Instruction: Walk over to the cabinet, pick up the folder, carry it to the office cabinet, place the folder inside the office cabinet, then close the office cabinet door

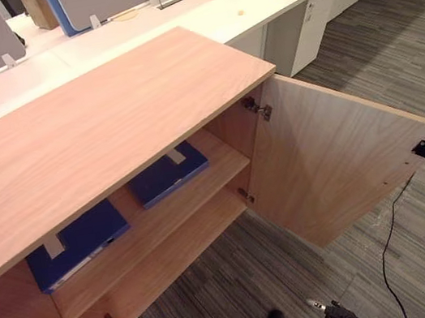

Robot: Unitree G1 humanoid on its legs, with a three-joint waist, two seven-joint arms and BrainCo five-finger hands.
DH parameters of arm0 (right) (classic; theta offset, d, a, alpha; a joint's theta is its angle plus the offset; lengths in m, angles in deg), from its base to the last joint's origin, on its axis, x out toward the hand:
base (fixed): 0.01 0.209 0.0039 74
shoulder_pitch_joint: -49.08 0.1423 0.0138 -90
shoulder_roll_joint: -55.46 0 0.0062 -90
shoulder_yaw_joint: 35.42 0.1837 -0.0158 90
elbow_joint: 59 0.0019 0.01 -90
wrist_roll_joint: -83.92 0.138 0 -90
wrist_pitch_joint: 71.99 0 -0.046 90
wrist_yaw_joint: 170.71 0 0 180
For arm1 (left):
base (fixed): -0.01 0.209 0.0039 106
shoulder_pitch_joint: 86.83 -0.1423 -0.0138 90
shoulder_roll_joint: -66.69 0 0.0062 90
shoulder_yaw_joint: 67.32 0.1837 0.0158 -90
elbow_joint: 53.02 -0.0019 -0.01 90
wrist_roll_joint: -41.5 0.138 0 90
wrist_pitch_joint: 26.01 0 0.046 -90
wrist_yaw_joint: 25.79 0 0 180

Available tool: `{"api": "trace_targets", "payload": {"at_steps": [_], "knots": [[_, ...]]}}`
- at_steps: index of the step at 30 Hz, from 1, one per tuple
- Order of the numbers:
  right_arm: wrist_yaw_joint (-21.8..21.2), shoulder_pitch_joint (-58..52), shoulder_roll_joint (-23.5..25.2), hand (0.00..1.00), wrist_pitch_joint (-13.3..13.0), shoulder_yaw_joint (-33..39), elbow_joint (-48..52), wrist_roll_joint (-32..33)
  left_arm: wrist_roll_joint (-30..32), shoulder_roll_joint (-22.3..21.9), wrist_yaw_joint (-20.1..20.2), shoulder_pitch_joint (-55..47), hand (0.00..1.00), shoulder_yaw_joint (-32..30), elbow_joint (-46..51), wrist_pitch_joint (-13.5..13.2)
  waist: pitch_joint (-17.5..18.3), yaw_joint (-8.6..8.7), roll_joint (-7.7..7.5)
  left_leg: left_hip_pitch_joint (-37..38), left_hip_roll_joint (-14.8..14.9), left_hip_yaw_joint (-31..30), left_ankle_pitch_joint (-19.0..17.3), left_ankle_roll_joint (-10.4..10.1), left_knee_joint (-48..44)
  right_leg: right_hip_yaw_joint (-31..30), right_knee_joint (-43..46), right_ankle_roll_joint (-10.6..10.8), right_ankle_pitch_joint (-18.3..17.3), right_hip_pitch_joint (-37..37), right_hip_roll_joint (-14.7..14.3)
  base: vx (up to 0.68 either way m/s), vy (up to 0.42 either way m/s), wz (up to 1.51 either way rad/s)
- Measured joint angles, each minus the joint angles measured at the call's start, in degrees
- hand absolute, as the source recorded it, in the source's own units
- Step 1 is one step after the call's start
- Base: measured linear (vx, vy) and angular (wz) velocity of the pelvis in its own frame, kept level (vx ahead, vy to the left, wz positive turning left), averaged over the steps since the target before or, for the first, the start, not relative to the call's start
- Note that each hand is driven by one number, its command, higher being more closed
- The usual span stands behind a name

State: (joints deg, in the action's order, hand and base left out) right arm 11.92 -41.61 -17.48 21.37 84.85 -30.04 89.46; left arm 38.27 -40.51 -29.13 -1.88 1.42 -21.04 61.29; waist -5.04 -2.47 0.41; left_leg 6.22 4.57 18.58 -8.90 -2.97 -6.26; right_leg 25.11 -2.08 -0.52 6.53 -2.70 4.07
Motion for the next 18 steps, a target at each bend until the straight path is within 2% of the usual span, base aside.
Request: {"api": "trace_targets", "payload": {"at_steps": [3, 9, 12, 14, 15, 16, 18], "knots": [[0.00, 0.08, -0.16, 0.00, -0.05, 0.20, -0.75, 0.01, -0.31, 0.69, 0.00, 0.04, 0.00, 1.85, 0.00, -0.03, -0.20, -0.02, -0.17, 0.45, -0.62, -0.42, 0.00, 0.00, 0.03, -0.35, -3.13, 0.16, 1.63, 1.61, -0.06, -0.03, 0.013, -0.03], [0.00, 0.07, -0.17, 0.00, -0.19, 1.86, -2.31, 0.02, -1.06, 1.60, -0.08, 0.06, 0.00, 1.65, -0.09, -0.01, -0.68, 0.02, -1.06, 1.98, -0.32, -0.09, -0.82, -0.08, -0.29, -2.48, -3.18, 0.31, 1.68, 2.14, -0.59, -0.05, 0.004, -0.19], [0.00, 0.08, -0.07, 0.00, -0.22, 1.33, -2.46, 0.02, -2.08, 1.47, -0.08, 0.24, 0.00, -0.76, 0.12, -0.07, -1.77, -0.24, -1.49, -0.62, 1.25, 0.59, -4.27, -0.06, -10.60, -5.36, -3.16, 0.01, 1.21, 2.22, -1.22, -0.10, -0.008, -0.52], [0.12, -0.04, -0.18, 0.00, -0.24, -0.93, -1.74, 0.03, -3.16, 1.33, -0.16, 0.42, 0.00, -1.10, 0.29, -0.14, -2.25, -0.40, -1.67, -5.85, 1.84, -3.26, -5.70, 1.03, -21.57, -8.65, -3.06, -0.01, 1.22, 1.92, -1.25, -0.07, 0.002, -0.62], [0.16, -0.21, -0.43, 0.00, -0.29, -1.74, -1.50, 0.02, -3.25, 1.10, -0.20, 0.46, 0.00, -1.07, 0.34, -0.18, -2.36, -0.41, -1.50, -7.06, 1.71, -5.35, -6.92, 1.24, -23.37, -9.59, -3.04, -0.03, 1.25, 1.57, -1.42, -0.02, 0.052, -0.67], [0.36, -0.23, -1.08, 0.00, -0.30, -2.83, -1.49, 0.03, -3.32, 0.50, -0.34, 0.49, 0.00, -1.10, 0.38, -0.26, -2.39, -0.51, -0.63, -7.65, 1.27, -9.63, -9.14, 1.25, -22.87, -11.07, -3.03, -0.17, 1.61, 1.07, -2.09, -0.03, 0.064, -0.64], [0.39, -0.47, -1.38, 0.00, -0.44, -2.85, -0.48, 0.09, -3.16, -0.30, -0.38, 0.35, 0.00, -0.95, 0.07, -0.24, -1.82, -0.47, 0.79, -6.93, 1.62, -12.63, -10.06, 1.04, -16.03, -12.01, -3.00, 0.18, 2.12, -0.37, -3.58, -0.07, 0.091, -0.77]]}}
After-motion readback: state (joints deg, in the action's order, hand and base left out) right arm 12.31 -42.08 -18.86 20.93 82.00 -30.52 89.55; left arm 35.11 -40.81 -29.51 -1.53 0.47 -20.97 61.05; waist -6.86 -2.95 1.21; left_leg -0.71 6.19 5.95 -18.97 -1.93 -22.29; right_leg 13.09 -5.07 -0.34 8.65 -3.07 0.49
